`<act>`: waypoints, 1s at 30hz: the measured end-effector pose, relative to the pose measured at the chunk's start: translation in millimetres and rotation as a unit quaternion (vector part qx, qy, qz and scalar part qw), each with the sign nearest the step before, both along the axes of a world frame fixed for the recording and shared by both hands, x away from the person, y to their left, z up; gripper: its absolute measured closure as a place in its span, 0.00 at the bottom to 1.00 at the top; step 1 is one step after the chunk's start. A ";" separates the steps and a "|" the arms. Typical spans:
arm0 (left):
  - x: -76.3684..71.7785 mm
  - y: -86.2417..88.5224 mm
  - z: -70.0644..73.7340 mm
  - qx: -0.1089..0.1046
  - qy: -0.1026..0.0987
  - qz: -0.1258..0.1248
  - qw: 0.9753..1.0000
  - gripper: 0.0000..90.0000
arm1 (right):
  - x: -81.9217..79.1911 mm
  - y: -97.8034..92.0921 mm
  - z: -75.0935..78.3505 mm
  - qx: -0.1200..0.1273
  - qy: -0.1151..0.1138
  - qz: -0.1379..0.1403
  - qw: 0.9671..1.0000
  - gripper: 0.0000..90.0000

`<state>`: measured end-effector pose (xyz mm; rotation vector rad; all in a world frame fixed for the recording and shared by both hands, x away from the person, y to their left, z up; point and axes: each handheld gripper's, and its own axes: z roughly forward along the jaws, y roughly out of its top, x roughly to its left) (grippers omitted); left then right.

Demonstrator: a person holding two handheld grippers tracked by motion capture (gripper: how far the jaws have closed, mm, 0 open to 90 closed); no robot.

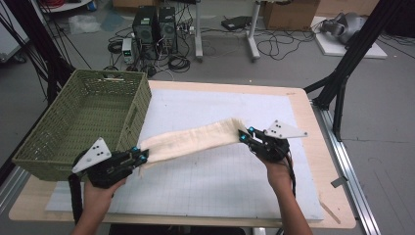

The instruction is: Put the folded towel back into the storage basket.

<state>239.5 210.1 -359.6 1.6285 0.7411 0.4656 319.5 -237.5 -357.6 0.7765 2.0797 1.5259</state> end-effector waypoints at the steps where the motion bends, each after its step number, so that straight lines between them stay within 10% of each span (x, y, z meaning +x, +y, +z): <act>1: -0.7 3.3 1.5 -0.001 -0.002 0.004 1.000 0.91 | 3.7 4.6 3.3 -0.003 -0.002 0.002 1.000 0.90; 30: -15.8 54.8 33.3 -0.014 -0.037 0.083 0.996 0.91 | 106.3 139.0 77.0 -0.042 -0.032 0.024 0.998 0.90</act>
